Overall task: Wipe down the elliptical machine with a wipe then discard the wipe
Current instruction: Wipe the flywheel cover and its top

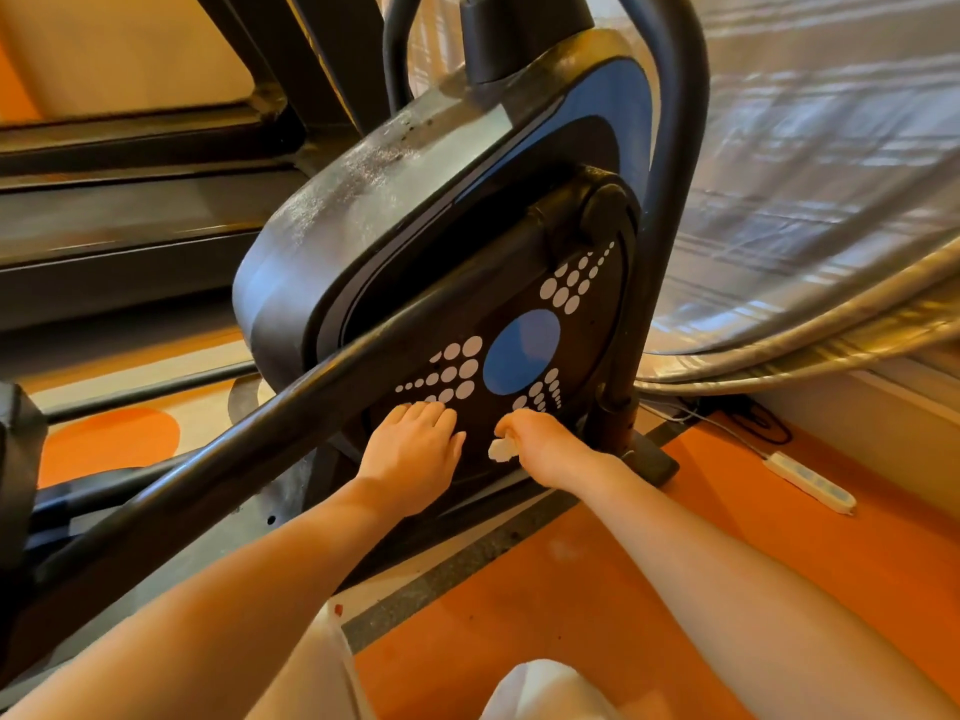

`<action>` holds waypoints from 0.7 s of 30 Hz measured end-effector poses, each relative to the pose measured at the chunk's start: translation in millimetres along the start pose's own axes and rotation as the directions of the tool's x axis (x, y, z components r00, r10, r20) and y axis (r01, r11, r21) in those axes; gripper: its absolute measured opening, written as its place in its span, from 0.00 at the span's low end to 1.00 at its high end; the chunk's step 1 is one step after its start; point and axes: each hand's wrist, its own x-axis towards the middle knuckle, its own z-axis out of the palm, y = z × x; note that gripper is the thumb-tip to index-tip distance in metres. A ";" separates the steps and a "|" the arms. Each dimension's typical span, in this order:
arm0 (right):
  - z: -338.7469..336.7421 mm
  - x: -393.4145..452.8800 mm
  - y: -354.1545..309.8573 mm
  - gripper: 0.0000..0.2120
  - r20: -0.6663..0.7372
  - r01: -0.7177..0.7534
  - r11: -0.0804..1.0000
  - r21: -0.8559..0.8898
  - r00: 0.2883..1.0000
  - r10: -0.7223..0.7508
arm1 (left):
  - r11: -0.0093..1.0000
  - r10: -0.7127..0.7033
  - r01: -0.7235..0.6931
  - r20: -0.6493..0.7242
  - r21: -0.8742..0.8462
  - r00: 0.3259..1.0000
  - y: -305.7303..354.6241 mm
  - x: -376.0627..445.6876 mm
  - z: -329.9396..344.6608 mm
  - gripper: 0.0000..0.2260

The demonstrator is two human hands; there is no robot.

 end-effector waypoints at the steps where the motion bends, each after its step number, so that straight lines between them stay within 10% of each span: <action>1: -8.6 -1.7 0.7 0.19 -0.011 0.017 1.000 -0.017 1.000 -0.018 | 1.000 0.010 -0.010 -0.018 0.004 1.000 -0.3 3.0 -4.4 0.17; 21: -169.5 28.2 -15.3 0.18 -0.341 0.150 0.905 -0.398 0.892 -0.297 | 0.951 0.288 -0.221 -0.368 0.216 0.884 -15.8 111.9 -99.5 0.15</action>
